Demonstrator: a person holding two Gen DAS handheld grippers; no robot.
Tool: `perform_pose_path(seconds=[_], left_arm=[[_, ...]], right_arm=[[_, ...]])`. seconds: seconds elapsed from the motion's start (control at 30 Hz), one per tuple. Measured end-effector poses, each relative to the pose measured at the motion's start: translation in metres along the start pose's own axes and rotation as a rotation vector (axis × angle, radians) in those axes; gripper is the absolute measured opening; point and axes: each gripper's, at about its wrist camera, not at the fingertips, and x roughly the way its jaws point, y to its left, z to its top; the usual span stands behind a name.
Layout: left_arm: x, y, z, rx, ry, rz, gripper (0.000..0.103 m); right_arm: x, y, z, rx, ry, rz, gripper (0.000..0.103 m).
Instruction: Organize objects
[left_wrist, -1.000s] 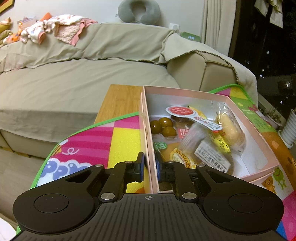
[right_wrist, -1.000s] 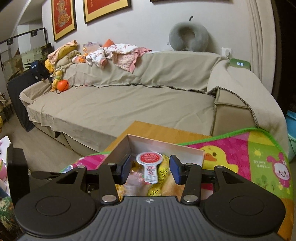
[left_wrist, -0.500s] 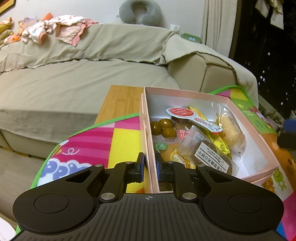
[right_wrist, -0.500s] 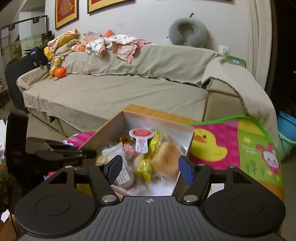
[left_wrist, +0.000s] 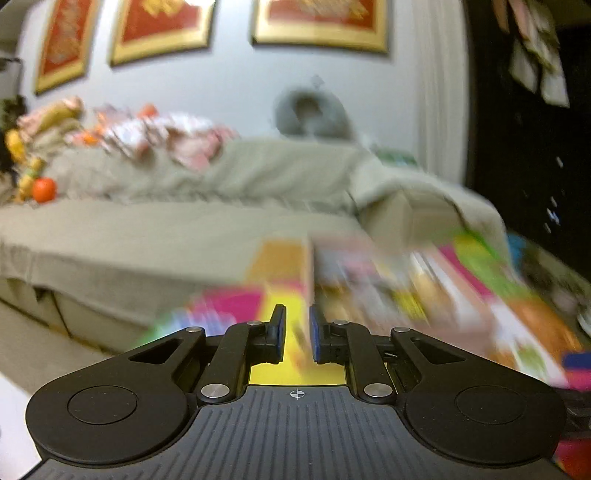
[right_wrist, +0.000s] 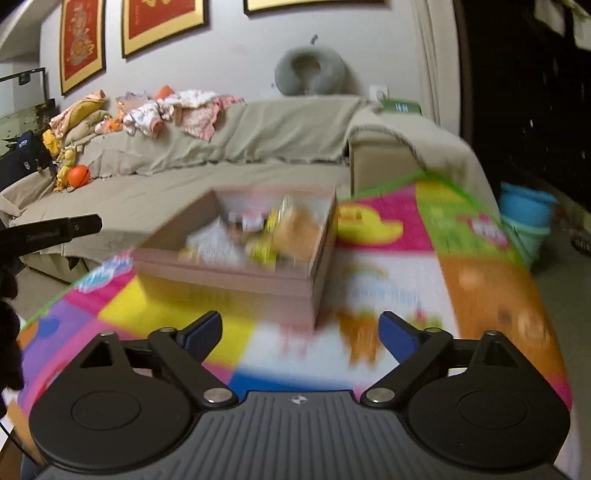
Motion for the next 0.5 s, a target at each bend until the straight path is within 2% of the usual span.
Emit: perform_pose_path(seconds=[0.07,0.23,0.33,0.5], left_arm=[[-0.010,-0.011,-0.025,0.020,0.039,-0.025,0.015],[-0.022,-0.035,-0.067,0.034,0.085,-0.058,0.015],[-0.025,-0.046,-0.077,0.080,0.089,-0.068,0.015],[-0.024,-0.052,-0.090,0.092,0.097,-0.060,0.016]], right_arm=[[-0.006,0.005,-0.020,0.005,0.009,-0.010,0.103],[-0.011,0.010,-0.052,0.039,0.028,-0.086,0.103],[-0.009,0.006,-0.067,0.106,0.053,-0.103,0.103],[-0.010,0.018,-0.079,0.038,0.035,-0.162,0.103]])
